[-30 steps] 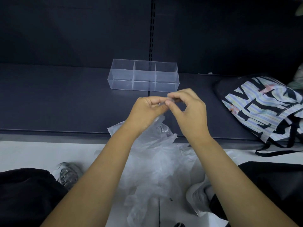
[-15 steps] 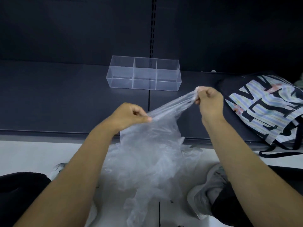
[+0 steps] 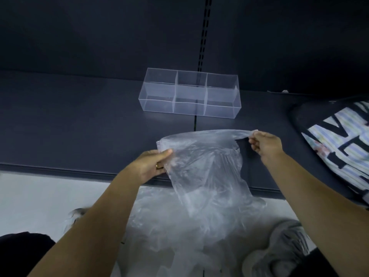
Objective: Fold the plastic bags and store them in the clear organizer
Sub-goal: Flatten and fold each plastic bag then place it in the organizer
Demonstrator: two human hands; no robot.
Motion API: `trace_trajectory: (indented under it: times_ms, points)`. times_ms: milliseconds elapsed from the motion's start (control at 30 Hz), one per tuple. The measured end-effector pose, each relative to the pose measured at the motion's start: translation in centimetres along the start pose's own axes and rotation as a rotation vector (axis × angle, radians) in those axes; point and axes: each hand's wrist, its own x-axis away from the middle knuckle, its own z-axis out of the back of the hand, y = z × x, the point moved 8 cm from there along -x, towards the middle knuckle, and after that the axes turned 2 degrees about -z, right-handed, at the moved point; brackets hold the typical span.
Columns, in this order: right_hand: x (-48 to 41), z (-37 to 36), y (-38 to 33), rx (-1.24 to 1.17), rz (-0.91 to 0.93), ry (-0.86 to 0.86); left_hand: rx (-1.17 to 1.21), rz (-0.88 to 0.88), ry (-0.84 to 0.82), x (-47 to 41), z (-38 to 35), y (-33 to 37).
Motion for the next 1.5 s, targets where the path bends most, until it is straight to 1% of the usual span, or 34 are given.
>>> trace_trajectory:
  times_ms: [67, 133, 233, 300, 400, 467, 533, 667, 733, 833, 900, 1000, 1067, 1133, 1167, 1233, 1333, 1400, 1500]
  points:
    - [-1.0, 0.0, -0.2, 0.074, 0.022, 0.017, 0.086, -0.032, 0.150, -0.9, 1.3, 0.4]
    - [-2.0, -0.1, -1.0, 0.159, 0.071, 0.025, 0.096, -0.086, 0.267, -1.8, 2.3, 1.8]
    - [-2.7, 0.0, -3.1, 0.225, 0.134, 0.075, 0.024, -0.175, 0.312, -2.6, 2.2, 4.5]
    - [-2.2, 0.2, -4.1, 0.196, 0.160, 0.097, -0.006, -0.199, 0.318, -2.8, 2.0, 5.8]
    - [1.0, 0.2, -3.6, 0.143, 0.161, 0.027, -0.038, -0.156, 0.374, -2.0, 2.7, 5.1]
    - [4.4, 0.1, -1.7, 0.121, 0.110, -0.059, -0.087, -0.115, 0.402, -0.7, 3.2, 3.3]
    - [8.0, 0.1, 1.1, 0.136, 0.031, -0.137, -0.103, -0.064, 0.407, 1.1, 3.4, 1.0]
    - [14.3, -0.1, 7.2, 0.247, -0.080, -0.230, -0.051, 0.052, 0.376, 4.2, 2.7, -3.1]
    - [16.3, -0.8, 8.7, 0.231, -0.091, -0.260, -0.009, 0.088, 0.348, 5.0, 1.9, -4.4]
    - [17.3, -2.2, 9.0, 0.254, -0.055, -0.296, 0.022, 0.132, 0.301, 5.5, 0.6, -5.5]
    - [17.1, -2.5, 8.6, 0.254, -0.043, -0.327, 0.047, 0.130, 0.310, 5.5, 0.3, -5.7]
    - [15.8, -1.3, 7.6, 0.109, -0.093, -0.357, 0.111, 0.102, 0.373, 5.3, 1.0, -5.5]
    - [14.6, 0.1, 6.8, -0.052, -0.154, -0.374, 0.134, 0.084, 0.400, 5.1, 1.7, -5.0]
    - [13.5, 0.7, 6.0, -0.181, -0.216, -0.435, 0.138, 0.074, 0.387, 4.7, 2.0, -4.5]
    - [13.3, 0.7, 5.7, -0.200, -0.242, -0.476, 0.138, 0.072, 0.372, 4.4, 1.9, -4.3]
    - [12.7, 0.6, 5.2, -0.171, -0.260, -0.531, 0.146, 0.071, 0.347, 4.1, 1.7, -3.8]
    - [11.6, 0.9, 4.3, -0.119, -0.254, -0.566, 0.166, 0.067, 0.327, 3.7, 1.5, -3.2]
    - [11.4, 1.0, 3.8, -0.080, -0.236, -0.659, 0.172, 0.069, 0.323, 3.6, 1.3, -3.0]
    - [11.8, 1.1, 3.5, 0.116, -0.142, -0.831, 0.174, 0.070, 0.329, 3.7, 1.2, -3.2]
